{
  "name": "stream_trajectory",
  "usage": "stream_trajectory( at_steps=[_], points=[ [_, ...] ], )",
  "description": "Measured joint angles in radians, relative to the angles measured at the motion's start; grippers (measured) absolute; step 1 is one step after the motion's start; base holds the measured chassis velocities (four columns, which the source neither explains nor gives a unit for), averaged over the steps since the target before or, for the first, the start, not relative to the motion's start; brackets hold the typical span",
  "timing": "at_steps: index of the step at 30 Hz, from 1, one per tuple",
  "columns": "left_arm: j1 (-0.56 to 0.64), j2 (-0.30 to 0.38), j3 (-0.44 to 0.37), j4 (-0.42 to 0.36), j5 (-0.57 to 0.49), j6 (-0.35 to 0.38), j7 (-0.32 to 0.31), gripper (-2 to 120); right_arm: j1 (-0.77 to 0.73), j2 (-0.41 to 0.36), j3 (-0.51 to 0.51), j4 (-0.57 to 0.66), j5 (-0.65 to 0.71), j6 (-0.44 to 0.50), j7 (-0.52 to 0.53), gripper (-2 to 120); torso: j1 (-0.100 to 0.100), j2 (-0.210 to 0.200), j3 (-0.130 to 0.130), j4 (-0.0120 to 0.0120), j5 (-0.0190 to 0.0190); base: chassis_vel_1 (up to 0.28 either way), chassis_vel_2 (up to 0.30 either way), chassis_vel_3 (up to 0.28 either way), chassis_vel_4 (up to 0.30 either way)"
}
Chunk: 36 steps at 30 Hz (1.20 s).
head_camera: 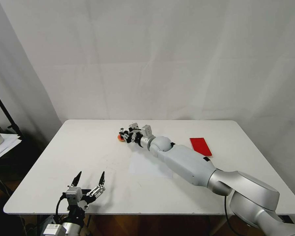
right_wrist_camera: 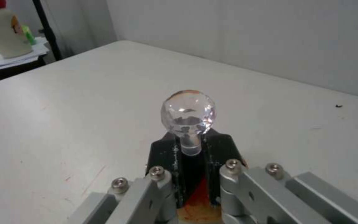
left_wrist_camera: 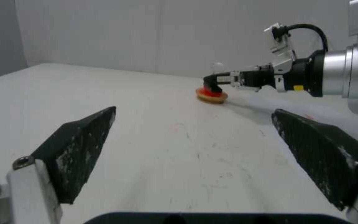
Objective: Pick up the stamp from the ink pad and place it onto another ink pad.
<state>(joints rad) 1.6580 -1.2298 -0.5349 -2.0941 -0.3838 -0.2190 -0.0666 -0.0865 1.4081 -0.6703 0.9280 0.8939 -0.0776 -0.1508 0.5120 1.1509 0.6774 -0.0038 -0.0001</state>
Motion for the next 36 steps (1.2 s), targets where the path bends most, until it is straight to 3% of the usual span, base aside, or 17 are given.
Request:
stream_trajectory(
  at_steps=[6, 25, 28, 32, 33, 36],
  points=[
    [0.0, 0.0, 0.0, 0.0, 0.0, 0.0, 0.0, 100, -0.004, 0.003, -0.002, -0.002, -0.007, 0.003, 0.001, 11, 0.0, 0.0, 0.0, 0.0, 0.0001, 0.0, 0.0, 0.0, 0.0],
    [0.0, 0.0, 0.0, 0.0, 0.0, 0.0, 0.0, 100, -0.002, -0.016, 0.0, 0.031, -0.002, 0.002, 0.008, 82, 0.0, 0.0, 0.0, 0.0002, 0.0, 0.0, 0.0, 0.0, 0.0],
    [0.0, 0.0, 0.0, 0.0, 0.0, 0.0, 0.0, 100, -0.01, -0.049, -0.006, 0.078, -0.009, 0.0, 0.008, 90, 0.0, 0.0, 0.0, 0.0004, 0.0002, 0.0, 0.0, 0.0, 0.0],
    [0.0, 0.0, 0.0, 0.0, 0.0, 0.0, 0.0, 100, -0.027, -0.2, -0.026, 0.303, -0.054, 0.0, 0.01, 104, 0.0, 0.0, 0.0, 0.0001, 0.0003, 0.0, 0.0, 0.0, 0.0],
    [0.0, 0.0, 0.0, 0.0, 0.0, 0.0, 0.0, 100, -0.027, -0.2, -0.026, 0.303, -0.054, 0.0, 0.01, 104, 0.0, 0.0, 0.0, 0.0001, 0.0003, 0.0, 0.0, 0.0, 0.0],
    [-0.001, 0.0, 0.0, 0.0, 0.0, 0.0, 0.0, 100, -0.044, -0.355, -0.039, 0.486, -0.054, -0.005, 0.065, 111, 0.0, 0.0, 0.0, 0.0003, 0.0006, 0.0, 0.0, 0.0, 0.0]
  ],
)
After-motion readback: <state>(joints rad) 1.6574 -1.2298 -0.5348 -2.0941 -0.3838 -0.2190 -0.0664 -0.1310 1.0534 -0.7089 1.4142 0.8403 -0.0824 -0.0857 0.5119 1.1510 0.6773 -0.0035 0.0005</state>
